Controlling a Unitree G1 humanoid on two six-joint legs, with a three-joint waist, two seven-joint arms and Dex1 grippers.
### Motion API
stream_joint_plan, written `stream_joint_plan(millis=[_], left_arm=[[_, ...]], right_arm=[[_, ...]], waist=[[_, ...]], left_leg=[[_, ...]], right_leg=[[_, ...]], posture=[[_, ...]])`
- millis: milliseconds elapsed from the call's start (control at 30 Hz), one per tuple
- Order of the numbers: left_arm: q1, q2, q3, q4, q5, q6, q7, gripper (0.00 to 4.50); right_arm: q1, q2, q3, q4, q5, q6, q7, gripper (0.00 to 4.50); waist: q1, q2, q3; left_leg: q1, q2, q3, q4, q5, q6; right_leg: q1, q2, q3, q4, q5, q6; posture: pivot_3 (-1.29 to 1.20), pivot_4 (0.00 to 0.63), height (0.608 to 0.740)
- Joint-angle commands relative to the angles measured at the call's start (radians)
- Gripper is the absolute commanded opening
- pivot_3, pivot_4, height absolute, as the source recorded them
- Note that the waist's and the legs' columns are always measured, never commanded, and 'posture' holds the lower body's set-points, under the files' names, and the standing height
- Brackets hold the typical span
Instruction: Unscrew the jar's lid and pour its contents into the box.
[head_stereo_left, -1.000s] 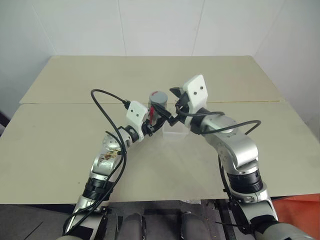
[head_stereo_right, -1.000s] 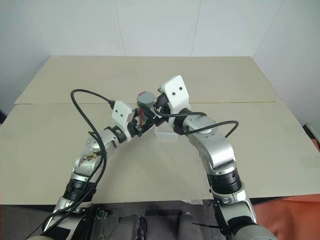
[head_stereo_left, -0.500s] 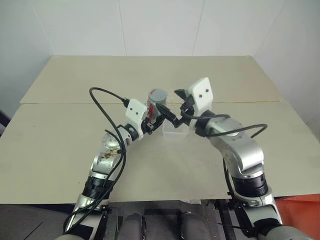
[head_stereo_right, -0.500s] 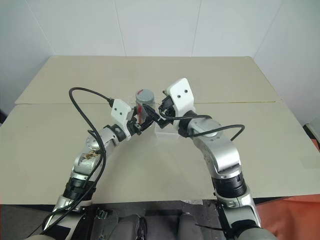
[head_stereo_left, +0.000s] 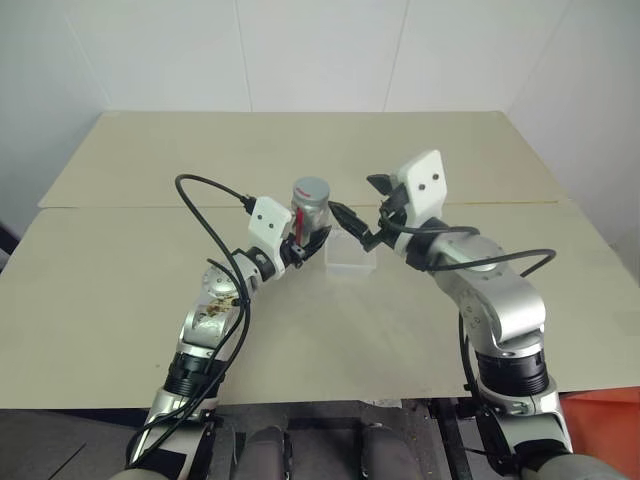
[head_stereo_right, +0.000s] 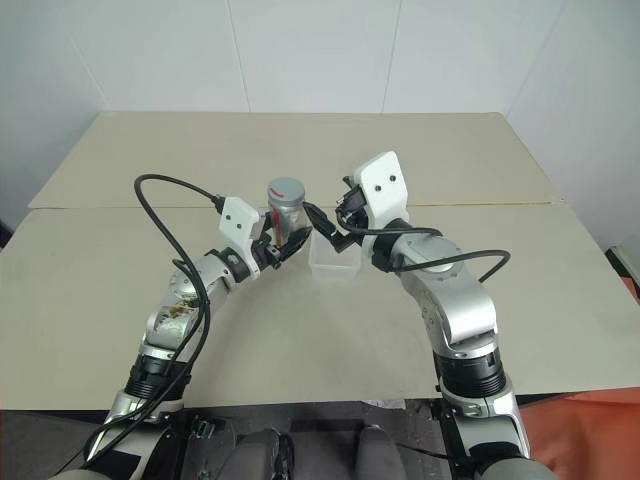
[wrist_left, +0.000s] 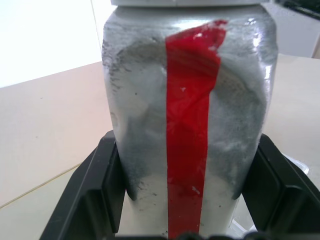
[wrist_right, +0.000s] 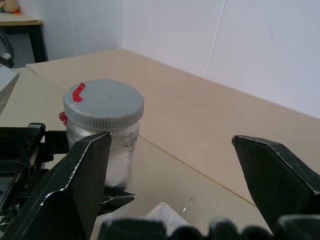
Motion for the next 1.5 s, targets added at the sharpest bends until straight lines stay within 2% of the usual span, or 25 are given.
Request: stream_joint_plan(millis=[33, 233, 700, 1500], left_arm=[[-0.011, 0.001, 0.008, -0.03, -0.007, -0.021, -0.003, 2.79], [-0.015, 0.004, 0.01, -0.021, -0.01, -0.026, -0.012, 2.79], [0.001, 0.007, -0.008, -0.023, -0.011, -0.046, -0.069, 2.79], [0.025, -0.001, -0.018, -0.048, -0.008, -0.043, -0.074, 2.79]], right_arm=[[0.025, -0.039, -0.027, -0.081, 0.042, 0.004, 0.05, 4.47], [0.036, -0.037, -0.047, -0.108, 0.114, 0.01, 0.08, 4.47], [-0.09, 0.022, 0.014, 0.049, 0.086, -0.022, 0.084, 4.47], [-0.136, 0.057, 0.032, 0.098, 0.091, -0.014, 0.106, 4.47]], waist=[[0.002, 0.0, 0.0], [0.0, 0.0, 0.0], [0.0, 0.0, 0.0], [0.0, 0.0, 0.0]], left_leg=[[0.0, 0.0, 0.0, 0.0, 0.0, 0.0], [0.0, 0.0, 0.0, 0.0, 0.0, 0.0], [0.0, 0.0, 0.0, 0.0, 0.0, 0.0], [0.0, 0.0, 0.0, 0.0, 0.0, 0.0]], right_leg=[[0.0, 0.0, 0.0, 0.0, 0.0, 0.0], [0.0, 0.0, 0.0, 0.0, 0.0, 0.0], [0.0, 0.0, 0.0, 0.0, 0.0, 0.0], [0.0, 0.0, 0.0, 0.0, 0.0, 0.0]], posture=[[0.0, 0.15, 0.74], [0.0, 0.15, 0.74], [0.0, 0.15, 0.74], [0.0, 0.15, 0.74]])
